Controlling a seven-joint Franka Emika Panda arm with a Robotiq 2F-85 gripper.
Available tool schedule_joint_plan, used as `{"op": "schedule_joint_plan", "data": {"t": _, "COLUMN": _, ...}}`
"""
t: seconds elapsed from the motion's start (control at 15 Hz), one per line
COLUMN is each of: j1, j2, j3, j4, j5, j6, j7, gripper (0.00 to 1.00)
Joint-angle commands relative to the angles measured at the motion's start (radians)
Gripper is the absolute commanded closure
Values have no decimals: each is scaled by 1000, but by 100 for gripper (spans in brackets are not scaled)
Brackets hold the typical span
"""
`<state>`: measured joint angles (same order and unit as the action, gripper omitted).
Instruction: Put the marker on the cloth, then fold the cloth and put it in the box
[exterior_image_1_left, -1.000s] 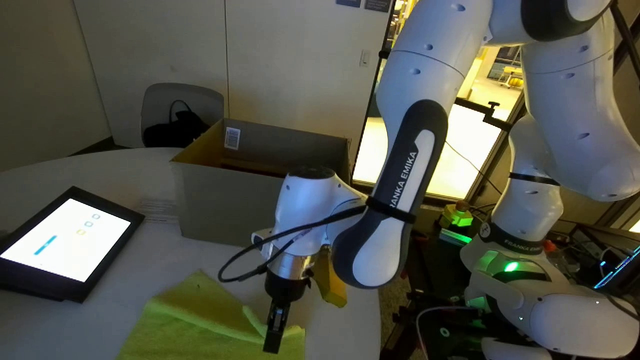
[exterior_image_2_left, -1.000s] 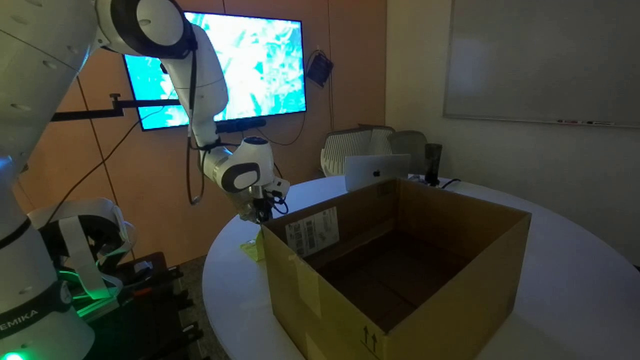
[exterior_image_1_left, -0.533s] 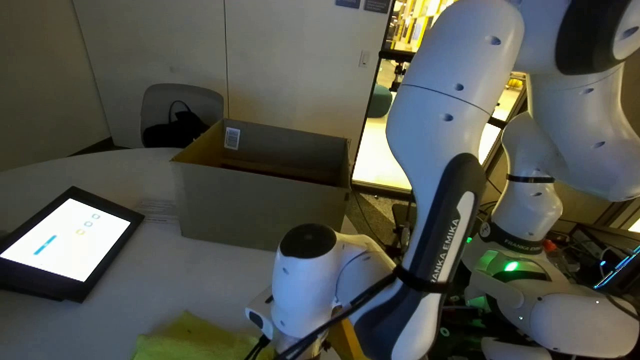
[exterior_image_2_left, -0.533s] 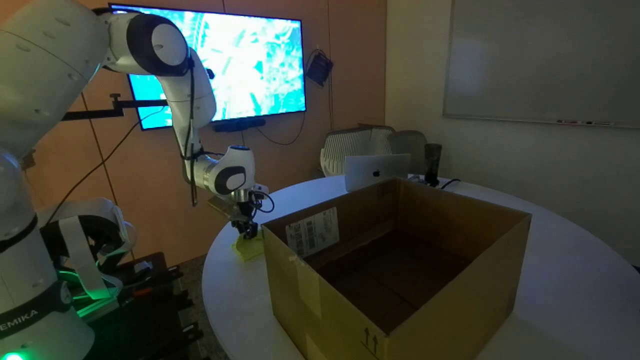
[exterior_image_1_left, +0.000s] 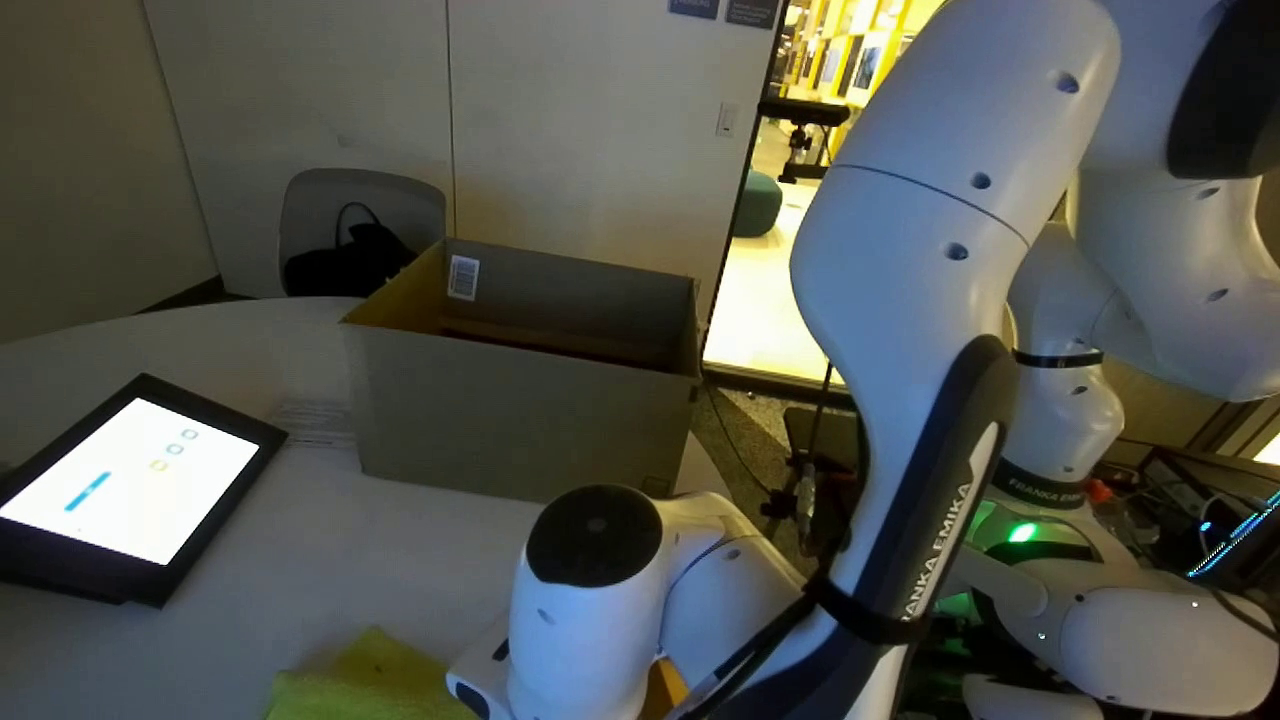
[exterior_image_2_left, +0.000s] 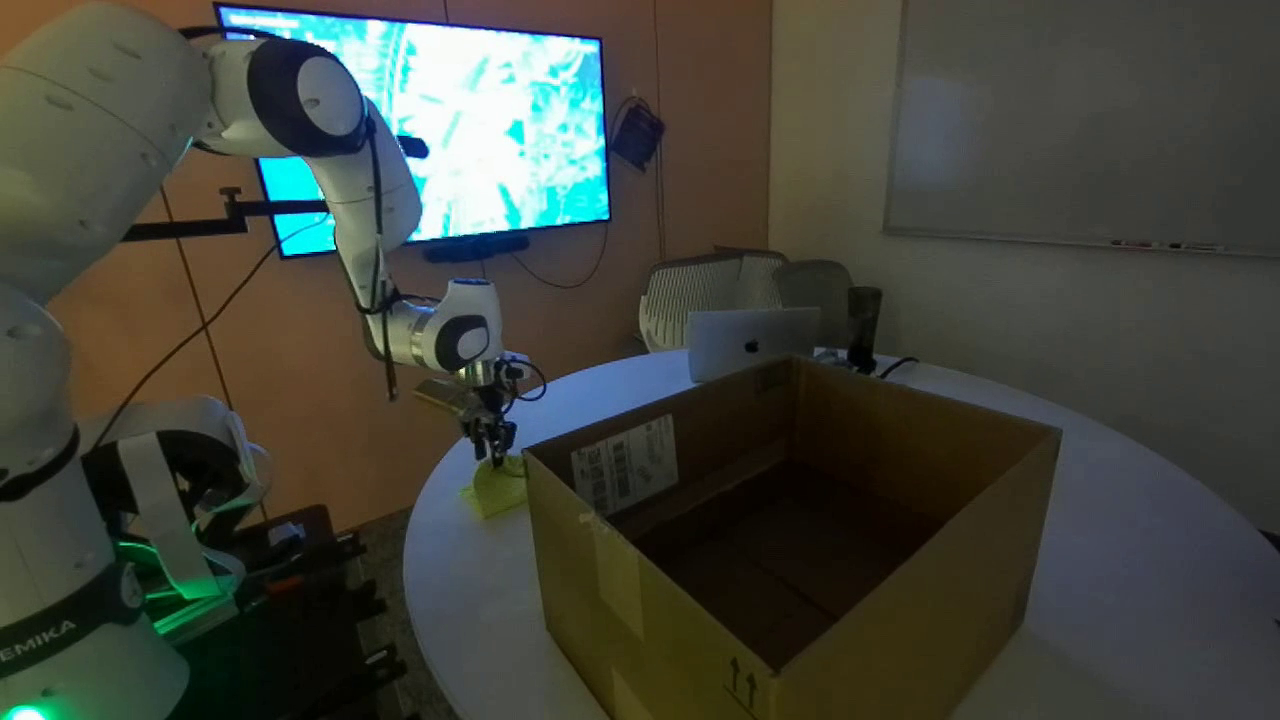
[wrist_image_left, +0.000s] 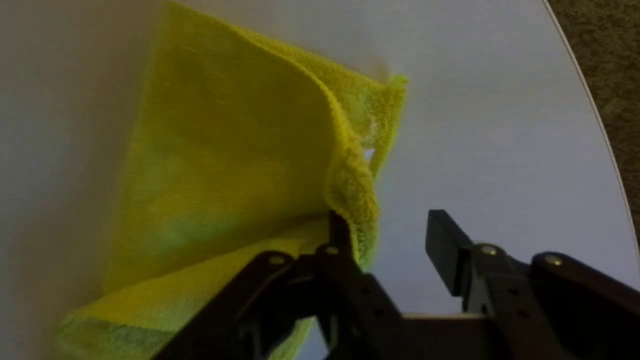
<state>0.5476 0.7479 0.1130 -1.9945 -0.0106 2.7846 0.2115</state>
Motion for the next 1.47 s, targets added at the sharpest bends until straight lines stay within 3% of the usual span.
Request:
{"op": "schedule_joint_plan", "data": {"t": 0.0, "j1": 31, "j2": -50, "j3": -25, "j4": 15, "j5": -51, "j6": -27, "j7": 32, "gripper": 24}}
{"op": "schedule_joint_plan", "data": {"t": 0.2, "j1": 8, "j2": -90, "j3": -4, "j4": 3, "j5": -54, "j6": -37, "j7": 8, "gripper": 2}}
{"op": "schedule_joint_plan", "data": {"t": 0.27, "j1": -17, "j2": -105, "j3": 23, "j4": -8, "j5": -44, "j6": -41, "j7": -23, "gripper": 0}}
{"op": "schedule_joint_plan", "data": {"t": 0.73, "j1": -140, "j2": -183, "j3": 157, "j4": -169, "j5": -109, "j6": -45, "j7": -325, "gripper": 1}}
{"op": "schedule_joint_plan", "data": {"t": 1.07, "j1": -181, "j2": -177, "j3": 179, "j4": -257, "j5": -220, "j6": -50, "j7": -501, "gripper": 0}}
{"op": "schedule_joint_plan", "data": {"t": 1.4, "j1": -204, "j2": -163, "j3": 157, "j4": -300, "j5": -380, "j6": -29, "j7": -656, "gripper": 0}}
